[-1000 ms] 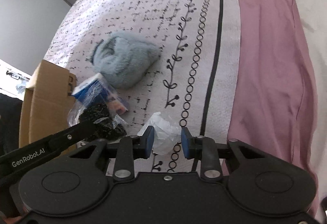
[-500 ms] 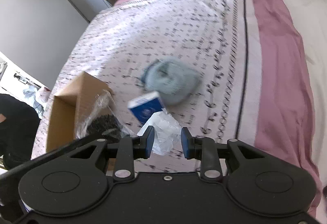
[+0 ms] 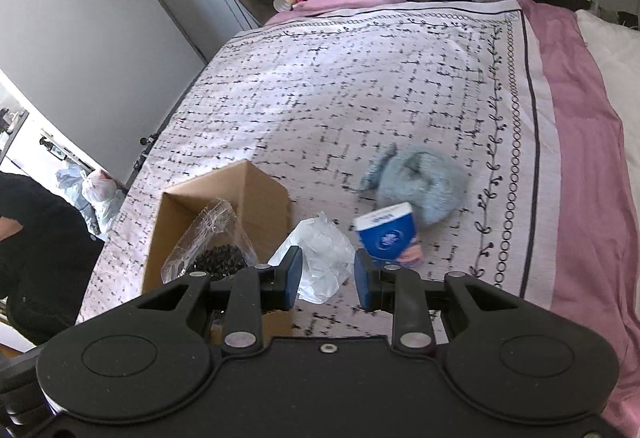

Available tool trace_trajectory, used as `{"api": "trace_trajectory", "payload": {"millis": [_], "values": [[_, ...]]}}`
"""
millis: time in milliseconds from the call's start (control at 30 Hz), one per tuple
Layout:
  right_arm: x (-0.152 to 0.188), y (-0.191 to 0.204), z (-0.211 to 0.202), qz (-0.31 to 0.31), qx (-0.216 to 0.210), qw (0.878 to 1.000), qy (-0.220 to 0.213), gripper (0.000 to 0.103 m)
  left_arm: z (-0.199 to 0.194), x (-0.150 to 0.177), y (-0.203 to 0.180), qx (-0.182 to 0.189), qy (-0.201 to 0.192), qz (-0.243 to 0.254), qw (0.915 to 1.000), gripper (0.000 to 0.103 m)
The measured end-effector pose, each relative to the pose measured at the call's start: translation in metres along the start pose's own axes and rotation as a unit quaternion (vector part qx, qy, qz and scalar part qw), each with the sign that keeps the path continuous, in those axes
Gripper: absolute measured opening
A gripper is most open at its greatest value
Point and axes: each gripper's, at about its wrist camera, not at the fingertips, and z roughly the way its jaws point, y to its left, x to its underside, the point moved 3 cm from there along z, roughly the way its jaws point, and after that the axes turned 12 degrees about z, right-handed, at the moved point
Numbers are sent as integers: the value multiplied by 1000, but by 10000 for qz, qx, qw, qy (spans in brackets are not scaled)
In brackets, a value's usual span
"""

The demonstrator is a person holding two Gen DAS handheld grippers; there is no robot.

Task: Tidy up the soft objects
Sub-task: 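Carry the white plastic bag with the right gripper over the box, then open the right gripper to release the white bag into the box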

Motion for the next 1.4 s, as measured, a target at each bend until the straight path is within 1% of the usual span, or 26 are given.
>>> {"api": "trace_trajectory", "payload": {"millis": [167,367,700,1200,1300,1400], "values": [[1,20,-1,33,12,10000,-63,28,-18,-4,21,23,-95,-79,9999,20],[3,44,-4,34,-11,9999,-156,28,-37,-8,53,-39,-175,-208,9996,20],[15,79,14,-34,-53,10000,9,28,-49,-14,96,-126,-159,-366,9991,20],[29,106,46,-94,-70,9991,417,28,-50,-18,128,-250,-34,-518,9983,20],[36,109,56,-82,-91,9980,625,29,-50,-19,133,-298,-16,-532,9981,20],[42,110,65,-11,-64,9960,887,32,-49,-19,137,-362,14,-539,9979,20]]}}
